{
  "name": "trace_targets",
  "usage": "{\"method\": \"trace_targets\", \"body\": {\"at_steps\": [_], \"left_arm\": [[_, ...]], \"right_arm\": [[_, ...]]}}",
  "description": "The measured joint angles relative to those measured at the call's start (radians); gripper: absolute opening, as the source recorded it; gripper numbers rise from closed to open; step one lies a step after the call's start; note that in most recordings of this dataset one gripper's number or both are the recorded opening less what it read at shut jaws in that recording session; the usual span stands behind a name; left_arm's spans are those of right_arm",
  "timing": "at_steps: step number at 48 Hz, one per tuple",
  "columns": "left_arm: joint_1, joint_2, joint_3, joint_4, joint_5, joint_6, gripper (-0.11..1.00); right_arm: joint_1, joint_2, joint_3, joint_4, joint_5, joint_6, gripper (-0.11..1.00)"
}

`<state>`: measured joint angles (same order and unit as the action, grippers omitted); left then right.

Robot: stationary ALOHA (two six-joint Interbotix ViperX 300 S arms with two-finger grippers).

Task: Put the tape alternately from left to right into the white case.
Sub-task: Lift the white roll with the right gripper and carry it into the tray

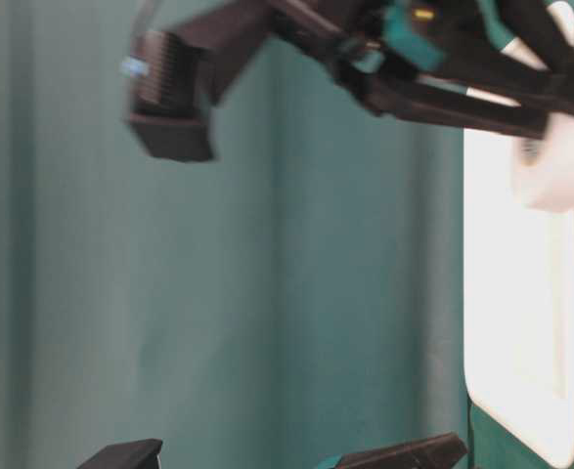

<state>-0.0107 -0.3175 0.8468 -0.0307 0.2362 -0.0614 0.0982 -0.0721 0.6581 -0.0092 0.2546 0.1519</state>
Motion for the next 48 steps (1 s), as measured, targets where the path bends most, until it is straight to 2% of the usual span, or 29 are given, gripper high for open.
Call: {"method": "trace_targets", "body": {"at_steps": [14,22,30,38,48], "left_arm": [[0.000,0.000,0.002,0.000,0.000,-0.029,0.65],[0.002,0.000,0.006,0.000,0.000,-0.034,0.65],[0.002,-0.002,0.008,0.000,0.000,-0.034,0.65],[0.000,0.000,0.008,0.000,0.000,-0.035,0.65],[0.002,0.000,0.008,0.000,0.000,-0.035,0.65]], "right_arm": [[0.000,-0.018,0.000,-0.003,-0.002,-0.002,0.31],[-0.020,-0.026,0.000,-0.057,-0.002,-0.002,0.31],[-0.098,-0.032,0.000,-0.097,-0.008,-0.006,0.31],[-0.225,-0.032,0.006,-0.114,-0.012,-0.006,0.31],[-0.342,-0.021,0.017,-0.152,-0.075,-0.009,0.31]]}}
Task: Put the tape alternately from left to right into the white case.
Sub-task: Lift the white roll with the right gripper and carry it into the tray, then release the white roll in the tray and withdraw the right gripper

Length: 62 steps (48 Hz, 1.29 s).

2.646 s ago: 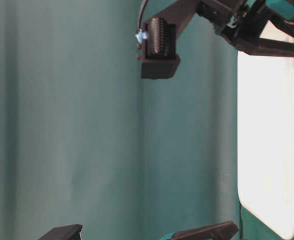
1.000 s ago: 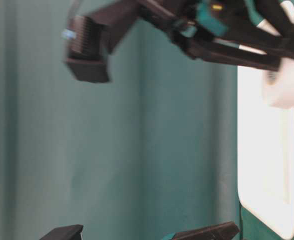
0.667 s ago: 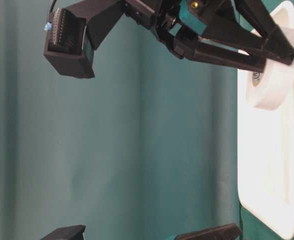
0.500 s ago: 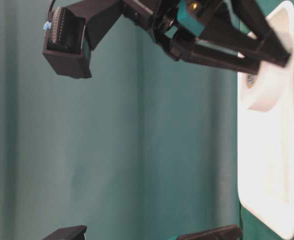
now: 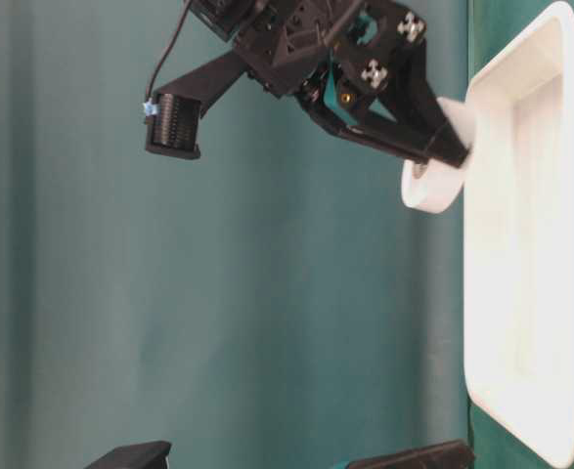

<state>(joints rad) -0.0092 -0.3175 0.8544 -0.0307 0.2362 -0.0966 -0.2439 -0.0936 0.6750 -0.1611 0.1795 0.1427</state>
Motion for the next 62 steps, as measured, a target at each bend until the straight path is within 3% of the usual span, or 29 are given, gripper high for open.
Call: {"method": "trace_targets", "body": {"at_steps": [8,25,62], "left_arm": [[-0.002,0.000,0.000,0.000,0.000,0.000,0.65],[-0.002,0.000,0.000,0.000,-0.002,-0.002,0.65],[-0.002,0.000,0.000,0.000,-0.002,0.000,0.65]], "right_arm": [[-0.081,0.055,0.002,-0.018,-0.054,0.002,0.31],[-0.175,0.129,0.002,-0.021,-0.092,0.002,0.31],[-0.195,0.155,-0.006,-0.021,-0.107,0.006,0.35]]}}
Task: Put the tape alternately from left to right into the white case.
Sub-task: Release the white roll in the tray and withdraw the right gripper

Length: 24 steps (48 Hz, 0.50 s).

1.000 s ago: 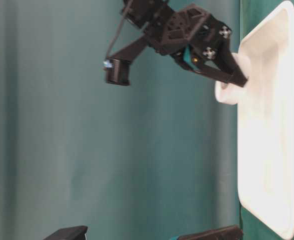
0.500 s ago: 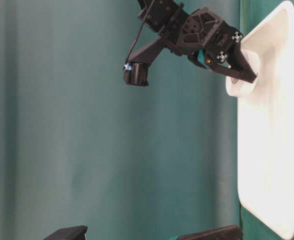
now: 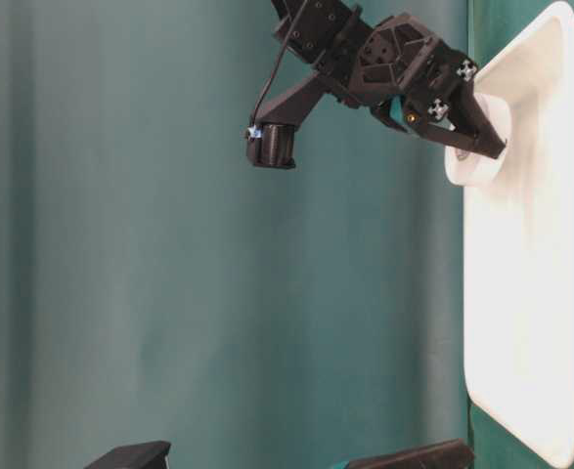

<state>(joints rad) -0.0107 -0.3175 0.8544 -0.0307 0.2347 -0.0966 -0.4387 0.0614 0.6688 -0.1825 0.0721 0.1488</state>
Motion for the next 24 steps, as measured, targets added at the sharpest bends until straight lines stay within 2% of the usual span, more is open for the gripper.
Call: {"method": "trace_targets", "body": {"at_steps": [5,9,15,24], "left_arm": [[0.002,0.000,0.000,0.000,0.000,-0.002,0.65],[0.002,-0.002,0.000,0.000,0.000,-0.002,0.65],[0.000,-0.002,0.000,0.000,0.002,0.000,0.65],[0.000,0.000,0.000,0.000,0.002,0.000,0.65]], "right_arm": [[0.000,0.000,-0.006,0.000,-0.011,0.003,0.66],[0.000,0.002,-0.009,0.000,-0.018,0.003,0.86],[0.000,0.000,-0.009,0.000,-0.026,0.002,0.79],[0.000,0.002,-0.008,0.000,-0.028,0.003,0.80]]}}
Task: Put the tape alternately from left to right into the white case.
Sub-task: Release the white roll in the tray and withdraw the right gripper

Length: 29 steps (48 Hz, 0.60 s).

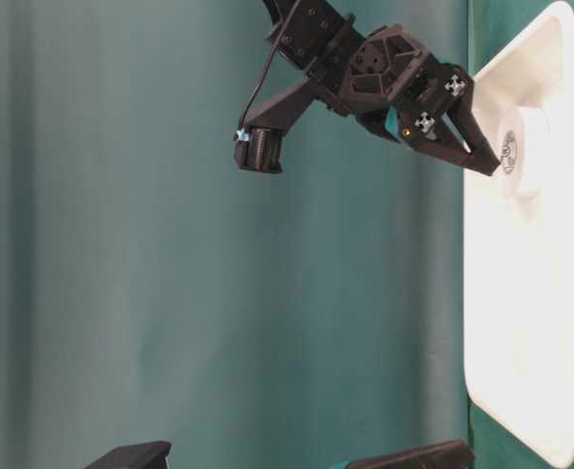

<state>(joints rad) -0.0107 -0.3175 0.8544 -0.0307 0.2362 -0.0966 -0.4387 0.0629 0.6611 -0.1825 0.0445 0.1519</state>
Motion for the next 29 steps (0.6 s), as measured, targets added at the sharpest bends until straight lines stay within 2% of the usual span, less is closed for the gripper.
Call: {"method": "trace_targets", "body": {"at_steps": [17,29], "left_arm": [[0.002,0.000,0.000,0.000,0.000,-0.002,0.65],[0.000,0.000,0.000,0.000,0.000,-0.002,0.65]], "right_arm": [[0.014,-0.028,0.000,0.000,0.002,0.000,0.80],[0.118,-0.149,0.041,0.000,0.000,0.000,0.79]]}}
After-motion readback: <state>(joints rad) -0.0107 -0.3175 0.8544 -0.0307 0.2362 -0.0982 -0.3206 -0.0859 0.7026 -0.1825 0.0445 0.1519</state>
